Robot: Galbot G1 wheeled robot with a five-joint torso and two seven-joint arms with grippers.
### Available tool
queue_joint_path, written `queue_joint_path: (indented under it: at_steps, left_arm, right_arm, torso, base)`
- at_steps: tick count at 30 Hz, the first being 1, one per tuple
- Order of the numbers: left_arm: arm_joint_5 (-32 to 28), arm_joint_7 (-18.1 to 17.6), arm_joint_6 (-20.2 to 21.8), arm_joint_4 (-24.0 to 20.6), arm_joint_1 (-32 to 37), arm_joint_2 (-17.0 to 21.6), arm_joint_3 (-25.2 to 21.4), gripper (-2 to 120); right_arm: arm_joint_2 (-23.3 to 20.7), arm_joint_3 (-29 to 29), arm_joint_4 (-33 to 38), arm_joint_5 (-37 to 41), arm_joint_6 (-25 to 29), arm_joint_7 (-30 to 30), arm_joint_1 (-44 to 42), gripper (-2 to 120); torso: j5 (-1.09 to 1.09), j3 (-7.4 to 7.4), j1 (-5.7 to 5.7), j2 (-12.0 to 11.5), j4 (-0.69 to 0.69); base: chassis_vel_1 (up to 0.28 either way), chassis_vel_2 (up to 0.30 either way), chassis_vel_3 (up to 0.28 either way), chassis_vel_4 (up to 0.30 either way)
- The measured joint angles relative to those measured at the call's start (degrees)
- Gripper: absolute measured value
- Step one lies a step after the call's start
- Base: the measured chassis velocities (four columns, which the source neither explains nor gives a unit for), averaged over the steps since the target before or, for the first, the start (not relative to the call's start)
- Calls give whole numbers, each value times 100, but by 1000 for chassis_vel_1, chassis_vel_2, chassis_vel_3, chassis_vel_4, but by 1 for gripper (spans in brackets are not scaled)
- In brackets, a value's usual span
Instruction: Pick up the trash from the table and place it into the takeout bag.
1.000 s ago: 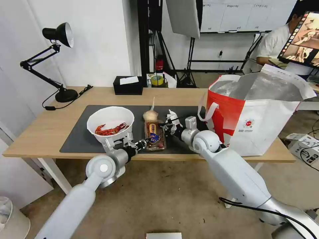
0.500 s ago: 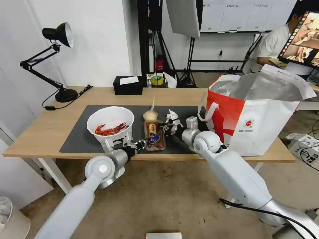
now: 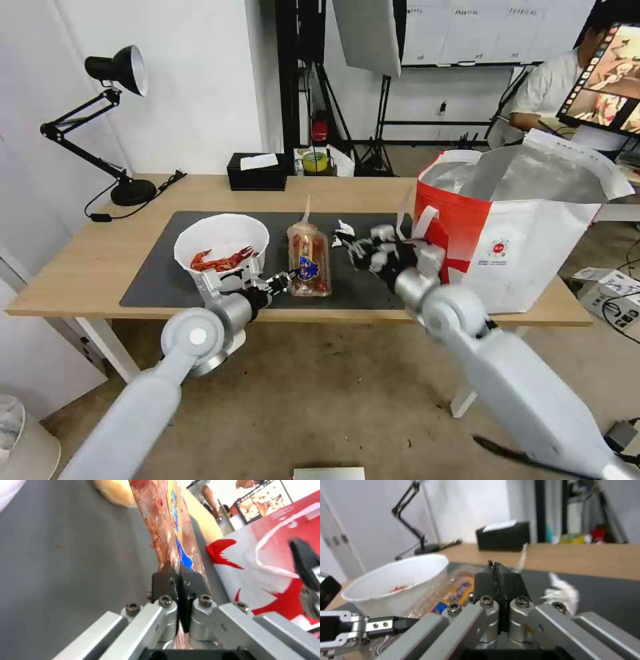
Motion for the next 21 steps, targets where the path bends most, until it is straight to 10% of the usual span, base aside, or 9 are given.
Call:
queue_joint_path:
  at_steps: [5,21]
  left_arm:
    - [-41,-6,-96,-301,45,14,-126,0]
    - [-211,70,-130,-556,-169,190,-138,0]
  right_arm:
    - [-456,1135,1182,-353,314,34,-1835,17]
    - [57,2088,1435,-1048,1306,-170,-3938,75]
  torso:
    - [-1,-1,-1,1,-1]
    - [-1,0,0,0,0]
  base:
    - [0,0,0,0]
    - [0,0,0,0]
